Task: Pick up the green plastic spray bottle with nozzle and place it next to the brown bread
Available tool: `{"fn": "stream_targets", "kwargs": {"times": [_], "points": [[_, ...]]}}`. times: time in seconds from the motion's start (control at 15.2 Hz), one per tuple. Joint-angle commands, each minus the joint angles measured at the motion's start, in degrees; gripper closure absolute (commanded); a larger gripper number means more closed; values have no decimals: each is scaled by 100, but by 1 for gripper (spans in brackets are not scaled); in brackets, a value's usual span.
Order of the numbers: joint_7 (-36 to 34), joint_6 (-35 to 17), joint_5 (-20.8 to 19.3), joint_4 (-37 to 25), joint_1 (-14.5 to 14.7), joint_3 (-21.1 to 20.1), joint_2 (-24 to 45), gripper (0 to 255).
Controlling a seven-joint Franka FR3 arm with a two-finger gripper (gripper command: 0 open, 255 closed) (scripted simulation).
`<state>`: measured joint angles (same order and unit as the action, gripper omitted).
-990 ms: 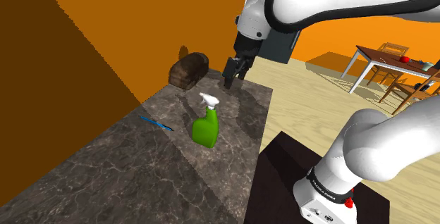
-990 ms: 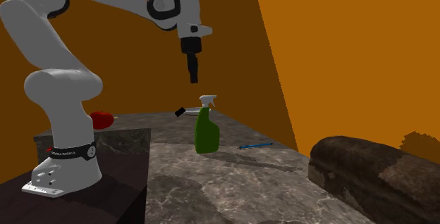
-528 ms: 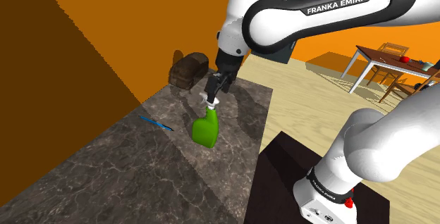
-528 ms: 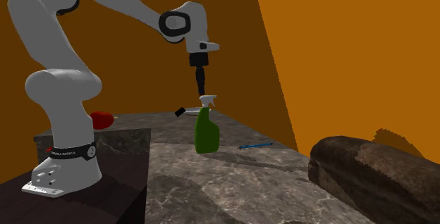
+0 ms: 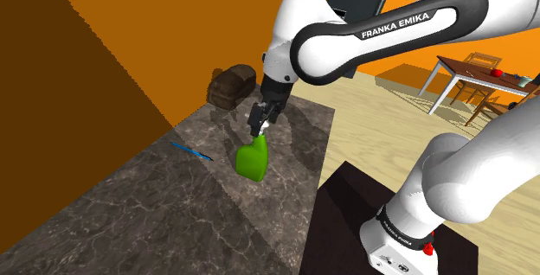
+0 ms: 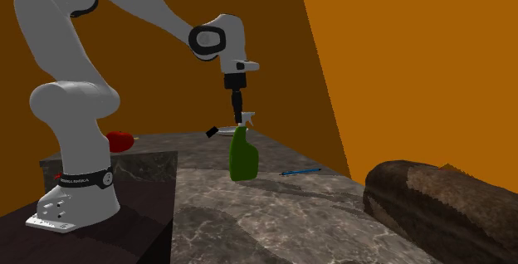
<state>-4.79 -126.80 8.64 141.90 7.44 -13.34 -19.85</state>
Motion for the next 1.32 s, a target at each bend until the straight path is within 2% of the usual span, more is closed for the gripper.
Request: {"fn": "stream_targets", "kwargs": {"times": [0.0, 0.26, 0.33, 0.92, 1.25], "points": [[-1, -16, 0, 7, 1, -2, 6, 0], [-1, -15, 0, 7, 1, -2, 6, 0], [-1, -15, 0, 7, 1, -2, 6, 255], [-1, -16, 0, 7, 1, -2, 6, 255], [-10, 406, -11, -251, -4, 34, -158, 255]]}}
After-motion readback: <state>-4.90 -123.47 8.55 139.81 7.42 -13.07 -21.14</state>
